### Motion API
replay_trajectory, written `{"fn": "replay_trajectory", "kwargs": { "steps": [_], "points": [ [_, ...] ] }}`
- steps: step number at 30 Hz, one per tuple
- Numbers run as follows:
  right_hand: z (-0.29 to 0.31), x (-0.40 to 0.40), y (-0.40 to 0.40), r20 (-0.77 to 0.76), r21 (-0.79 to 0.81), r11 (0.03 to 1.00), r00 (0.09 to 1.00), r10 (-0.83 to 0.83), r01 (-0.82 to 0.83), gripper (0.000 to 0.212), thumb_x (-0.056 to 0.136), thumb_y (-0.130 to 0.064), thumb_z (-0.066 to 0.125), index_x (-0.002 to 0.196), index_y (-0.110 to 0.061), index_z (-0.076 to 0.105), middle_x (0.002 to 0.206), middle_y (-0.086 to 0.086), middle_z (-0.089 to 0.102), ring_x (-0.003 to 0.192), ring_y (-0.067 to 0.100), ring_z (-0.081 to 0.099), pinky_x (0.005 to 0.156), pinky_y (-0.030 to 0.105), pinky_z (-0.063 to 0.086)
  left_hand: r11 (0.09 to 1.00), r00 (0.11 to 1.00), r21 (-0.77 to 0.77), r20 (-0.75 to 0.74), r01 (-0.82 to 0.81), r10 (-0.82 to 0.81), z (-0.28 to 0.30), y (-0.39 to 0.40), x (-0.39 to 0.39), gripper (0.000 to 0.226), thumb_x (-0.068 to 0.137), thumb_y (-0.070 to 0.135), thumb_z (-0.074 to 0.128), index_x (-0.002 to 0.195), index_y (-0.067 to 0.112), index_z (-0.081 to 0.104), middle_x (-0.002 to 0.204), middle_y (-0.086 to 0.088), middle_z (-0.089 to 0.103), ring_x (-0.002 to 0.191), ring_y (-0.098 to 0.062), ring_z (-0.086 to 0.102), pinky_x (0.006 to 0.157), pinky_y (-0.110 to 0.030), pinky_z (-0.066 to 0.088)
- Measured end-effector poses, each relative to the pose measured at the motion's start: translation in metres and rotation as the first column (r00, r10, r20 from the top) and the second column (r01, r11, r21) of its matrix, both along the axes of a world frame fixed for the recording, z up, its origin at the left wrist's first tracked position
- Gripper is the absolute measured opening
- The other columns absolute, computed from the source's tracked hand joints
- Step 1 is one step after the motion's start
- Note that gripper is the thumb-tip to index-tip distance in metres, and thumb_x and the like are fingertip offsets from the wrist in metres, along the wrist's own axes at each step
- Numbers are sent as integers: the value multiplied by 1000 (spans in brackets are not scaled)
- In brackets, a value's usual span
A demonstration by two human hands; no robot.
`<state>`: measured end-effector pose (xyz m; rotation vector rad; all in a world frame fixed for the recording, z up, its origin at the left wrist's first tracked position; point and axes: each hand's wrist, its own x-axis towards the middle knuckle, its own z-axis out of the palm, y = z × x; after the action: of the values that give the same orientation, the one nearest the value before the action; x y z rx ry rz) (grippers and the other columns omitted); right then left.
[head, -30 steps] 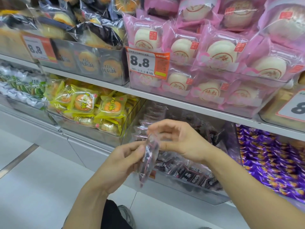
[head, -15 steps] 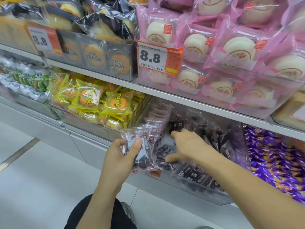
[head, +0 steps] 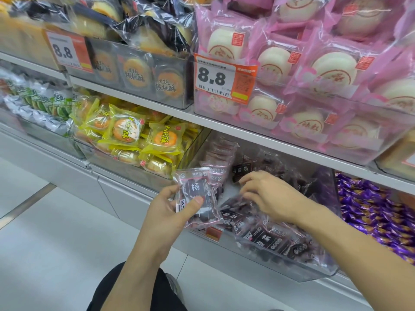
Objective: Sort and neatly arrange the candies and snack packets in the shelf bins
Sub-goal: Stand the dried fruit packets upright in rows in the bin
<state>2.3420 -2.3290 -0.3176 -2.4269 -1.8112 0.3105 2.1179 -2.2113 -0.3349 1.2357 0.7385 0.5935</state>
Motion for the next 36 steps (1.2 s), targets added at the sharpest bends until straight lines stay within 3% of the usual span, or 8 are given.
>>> {"fn": "replay_trajectory", "kwargs": {
  "steps": [6,10,15,17,21,25,31,36],
  "points": [
    [29,-11,-15,-210,394,887,963,-170,242,15,104,-30,43,98,-24,54,66,-7,60,58,8,55,56,22,40,998,999,41,-15,-43,44,-1,-1,6,38,85,11,74,93,41,52,97,12,67,81,1,68,64,-17,48],
    [36,-20,-25,-411,466,804,895,-173,369,20,104,-35,41,92,-23,52,62,3,57,50,9,55,49,21,37,1000,999,25,34,-14,13,-2,-2,5,42,85,8,73,98,42,50,95,29,50,72,26,55,77,-21,44],
    [37,-24,-30,-686,387,754,713,-150,531,22,99,-35,51,91,-20,65,57,20,58,38,18,52,41,19,37,994,999,103,17,-29,28,-4,0,3,41,86,8,70,114,32,51,93,21,72,79,16,65,72,-19,52],
    [36,-28,-27,-743,360,770,662,-104,526,22,95,-39,54,90,-22,67,61,14,61,38,16,50,41,20,37,997,999,69,29,-26,25,-2,-1,4,37,83,29,75,114,34,55,98,17,75,90,3,69,75,-18,54],
    [42,-48,-12,-747,401,818,664,33,412,19,95,-31,57,94,-19,72,63,2,65,41,12,50,42,24,39,978,976,-98,138,184,-169,1,-3,3,67,75,60,69,126,18,58,123,-10,67,116,-33,63,99,-62,46],
    [50,-65,0,-630,451,849,772,86,274,26,86,-36,66,103,-19,75,78,-17,72,58,0,62,59,13,47,963,960,50,85,264,-268,-1,-9,3,57,68,48,79,117,27,59,104,-1,75,99,-16,70,76,-30,56],
    [54,-53,-4,-842,242,923,538,46,300,49,63,-12,88,109,-11,70,84,6,77,72,26,74,74,40,62,952,953,137,96,273,-287,0,-1,-3,38,88,29,69,123,21,54,103,-10,75,97,-28,71,77,-31,57],
    [54,-48,5,-638,252,949,770,16,189,75,68,-45,84,134,-37,50,120,-6,49,103,6,58,85,32,58,909,913,190,106,371,-395,14,15,1,58,88,28,66,141,16,45,130,-9,65,121,-29,61,101,-51,48]
  ]
}}
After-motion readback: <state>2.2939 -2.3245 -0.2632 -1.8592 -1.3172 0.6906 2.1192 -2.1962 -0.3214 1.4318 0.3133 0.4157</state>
